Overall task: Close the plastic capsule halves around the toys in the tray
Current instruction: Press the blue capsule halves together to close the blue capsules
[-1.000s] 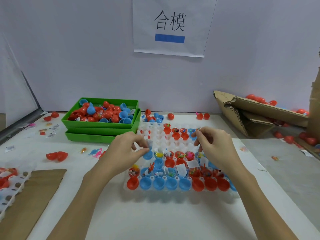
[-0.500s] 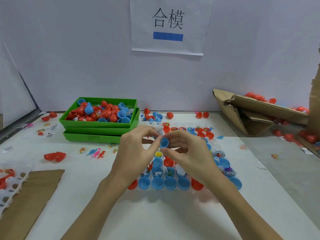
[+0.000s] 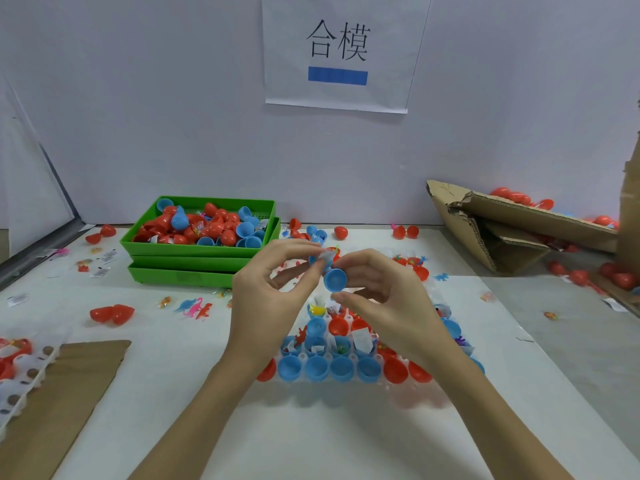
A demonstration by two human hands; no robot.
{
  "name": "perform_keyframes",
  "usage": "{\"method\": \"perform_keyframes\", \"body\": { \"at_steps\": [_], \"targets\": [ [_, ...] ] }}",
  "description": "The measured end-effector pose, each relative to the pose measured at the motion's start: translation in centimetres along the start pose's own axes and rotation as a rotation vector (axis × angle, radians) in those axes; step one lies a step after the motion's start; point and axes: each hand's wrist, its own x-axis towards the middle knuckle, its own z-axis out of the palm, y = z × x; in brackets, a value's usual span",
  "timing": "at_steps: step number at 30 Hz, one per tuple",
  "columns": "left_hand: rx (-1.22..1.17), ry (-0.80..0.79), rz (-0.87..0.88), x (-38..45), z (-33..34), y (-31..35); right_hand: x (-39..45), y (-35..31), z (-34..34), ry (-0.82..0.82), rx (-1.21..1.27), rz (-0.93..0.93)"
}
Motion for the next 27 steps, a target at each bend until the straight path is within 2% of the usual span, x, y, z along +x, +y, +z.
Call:
{"method": "perform_keyframes", "body": {
  "at_steps": [4,7,12,17,21,27],
  "targets": [
    [-0.098,-0.051,-0.075,0.2,-0.4,-0.6,0.0,-0.1,-0.3,-0.015,0.044,0.008],
    [-0.12,-0.088,-0.069,0.3,-0.7,-0.5,0.0,-0.3,-0.6,-0.016,0.085,0.009],
    [0.001,-0.096,0.015,0.4,-1.1,-0.2,-0.1,-0.7,-0.3,0.005,0.108,0.025],
    [0.192,-0.154,0.173,0.4,-1.0,-0.2,-0.2,-1.0,0.4,0.085,0.121,0.031],
    [0.297,-0.142,0.252,0.2,-0.7,-0.2,-0.4,-0.8,0.9,0.123,0.04,-0.002],
    [0.25,-0.103,0.131,-0.2,0.0,-0.3,-0.6,-0.7,1.4,0.085,-0.261,-0.079]
  ]
}}
